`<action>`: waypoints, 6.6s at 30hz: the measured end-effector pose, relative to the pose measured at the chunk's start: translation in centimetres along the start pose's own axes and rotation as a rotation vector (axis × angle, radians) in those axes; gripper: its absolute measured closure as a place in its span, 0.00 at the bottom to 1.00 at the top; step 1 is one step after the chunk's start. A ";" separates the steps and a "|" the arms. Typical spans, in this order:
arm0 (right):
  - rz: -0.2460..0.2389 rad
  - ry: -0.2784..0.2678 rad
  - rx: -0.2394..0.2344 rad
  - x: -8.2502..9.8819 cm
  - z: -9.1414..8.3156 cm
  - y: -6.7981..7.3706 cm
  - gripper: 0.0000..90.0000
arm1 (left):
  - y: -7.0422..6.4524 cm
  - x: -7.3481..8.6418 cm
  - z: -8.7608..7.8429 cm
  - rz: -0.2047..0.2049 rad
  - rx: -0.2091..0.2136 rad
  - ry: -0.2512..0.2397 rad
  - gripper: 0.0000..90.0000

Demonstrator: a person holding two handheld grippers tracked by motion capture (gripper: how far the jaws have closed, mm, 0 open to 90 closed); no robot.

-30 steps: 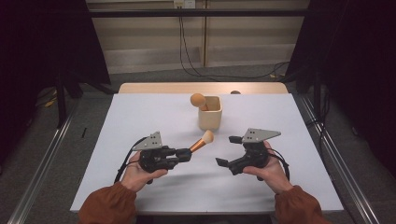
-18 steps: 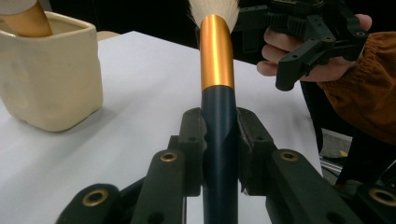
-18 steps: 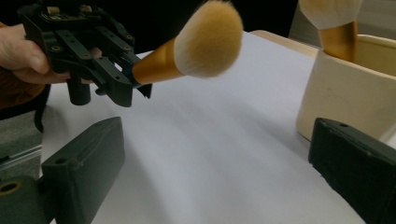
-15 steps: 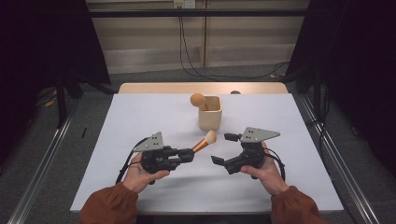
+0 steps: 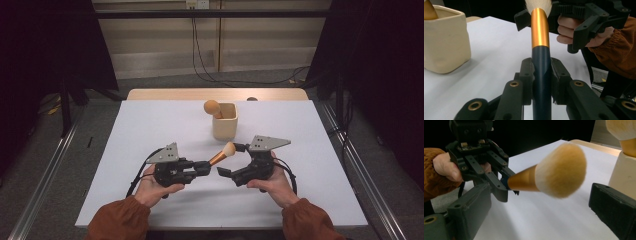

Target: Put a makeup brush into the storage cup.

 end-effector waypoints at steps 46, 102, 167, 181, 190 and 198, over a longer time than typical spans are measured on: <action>0.184 -0.118 -0.174 -0.7 0.9 0.5 0.81 | 0.1 0.4 1.0 0.007 0.006 0.025 0.81; 0.130 -0.012 0.010 -0.7 -1.5 -2.2 0.82 | 0.8 1.1 -4.6 -0.043 -0.299 0.041 0.05; 0.075 -0.010 0.228 -7.7 -5.2 -9.8 0.82 | 1.1 3.9 -12.3 -0.076 -0.503 -0.093 0.03; 0.052 -0.032 0.266 -10.9 -4.2 -11.1 0.81 | 1.0 3.8 -12.2 -0.066 -0.504 -0.104 0.03; 0.042 -0.013 0.279 -11.8 -2.8 -11.9 0.81 | 1.0 3.8 -12.3 -0.065 -0.495 -0.114 0.03; 0.050 -0.003 0.312 -12.2 -2.4 -12.9 0.82 | 0.9 3.8 -12.2 -0.062 -0.484 -0.107 0.03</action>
Point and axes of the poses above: each handheld gripper's, and its own axes: z roughly forward along the jaws, x roughly out of its underside, y roughly to its left, the point moved 5 cm from there along z, roughly forward along the jaws, and after that the axes turned 4 degrees about -z, right-handed, at the moved point
